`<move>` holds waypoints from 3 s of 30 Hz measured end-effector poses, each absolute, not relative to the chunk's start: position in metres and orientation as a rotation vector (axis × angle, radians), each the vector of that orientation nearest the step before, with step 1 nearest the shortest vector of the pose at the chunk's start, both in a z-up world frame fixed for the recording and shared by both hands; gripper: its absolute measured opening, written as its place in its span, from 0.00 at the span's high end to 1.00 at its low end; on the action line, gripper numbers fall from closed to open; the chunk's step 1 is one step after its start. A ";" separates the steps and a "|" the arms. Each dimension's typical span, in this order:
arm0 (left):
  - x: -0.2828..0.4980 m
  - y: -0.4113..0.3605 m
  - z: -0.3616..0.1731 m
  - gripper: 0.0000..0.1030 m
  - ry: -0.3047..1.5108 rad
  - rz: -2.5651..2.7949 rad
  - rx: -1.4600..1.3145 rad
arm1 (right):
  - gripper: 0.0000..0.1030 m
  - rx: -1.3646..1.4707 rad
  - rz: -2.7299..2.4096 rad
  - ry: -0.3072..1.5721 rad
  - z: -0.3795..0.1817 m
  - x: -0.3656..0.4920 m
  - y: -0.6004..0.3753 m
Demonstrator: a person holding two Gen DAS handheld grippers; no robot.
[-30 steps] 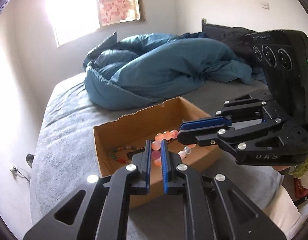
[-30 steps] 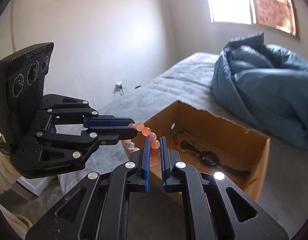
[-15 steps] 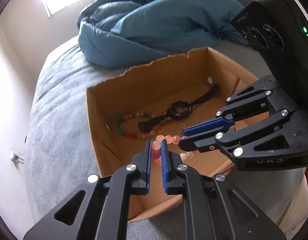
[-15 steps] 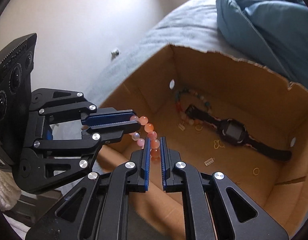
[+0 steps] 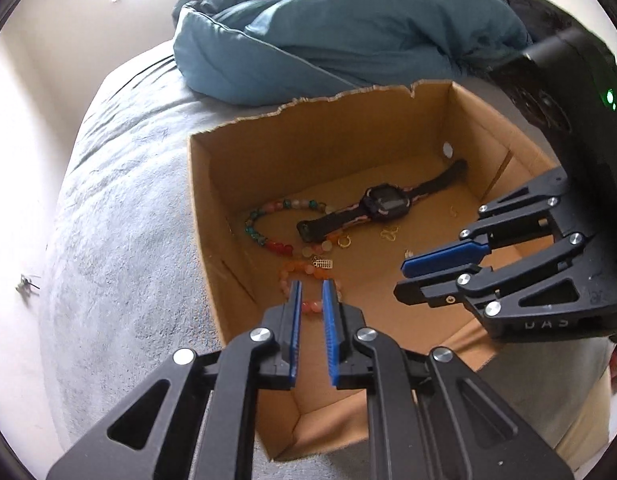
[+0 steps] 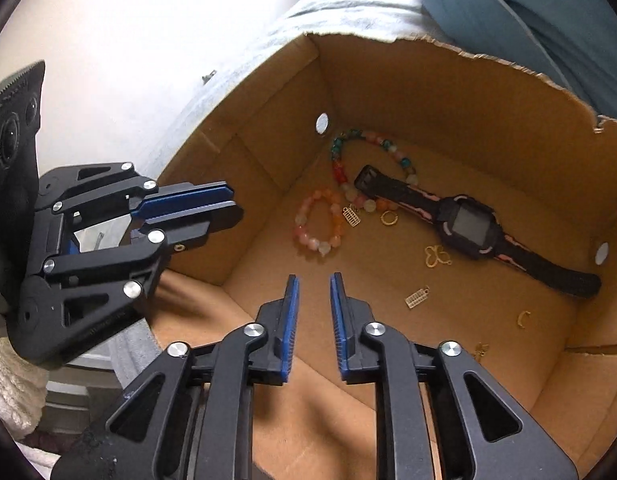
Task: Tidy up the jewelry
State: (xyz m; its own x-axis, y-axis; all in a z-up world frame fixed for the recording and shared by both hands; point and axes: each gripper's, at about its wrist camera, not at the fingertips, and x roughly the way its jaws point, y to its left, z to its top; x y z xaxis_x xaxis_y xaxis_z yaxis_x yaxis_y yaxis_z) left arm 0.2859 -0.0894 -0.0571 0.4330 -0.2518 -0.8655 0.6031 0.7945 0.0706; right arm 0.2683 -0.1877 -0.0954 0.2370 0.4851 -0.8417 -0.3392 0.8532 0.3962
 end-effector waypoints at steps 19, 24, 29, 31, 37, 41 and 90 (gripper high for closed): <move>0.258 -0.021 -0.025 0.64 0.875 -0.451 0.035 | 0.50 0.253 0.075 0.844 -0.014 0.163 -0.340; 0.260 -0.024 -0.042 0.62 0.917 -0.436 -0.001 | 0.50 0.338 0.064 0.898 -0.035 0.156 -0.357; 0.259 -0.028 -0.054 0.60 0.950 -0.428 -0.008 | 0.50 0.371 0.122 0.934 -0.044 0.149 -0.354; 0.258 -0.029 -0.056 0.60 0.950 -0.429 -0.013 | 0.51 0.380 0.135 0.952 -0.050 0.151 -0.352; 0.256 -0.032 -0.056 0.60 0.944 -0.424 -0.019 | 0.60 0.421 0.178 1.003 -0.064 0.152 -0.349; 0.252 -0.035 -0.056 0.60 0.938 -0.409 -0.003 | 0.62 0.394 0.170 1.006 -0.064 0.151 -0.346; 0.122 -0.005 -0.044 0.58 0.882 -0.387 -0.096 | 0.62 0.372 0.095 1.048 -0.053 0.062 -0.325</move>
State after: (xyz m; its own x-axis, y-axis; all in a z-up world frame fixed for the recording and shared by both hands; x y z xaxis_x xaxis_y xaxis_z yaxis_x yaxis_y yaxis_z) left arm 0.1221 -0.0050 -0.0436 0.5715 -0.3687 -0.7331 0.2901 0.9265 -0.2398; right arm 0.0616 -0.3248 -0.0534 0.5011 0.2521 -0.8278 0.0990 0.9336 0.3443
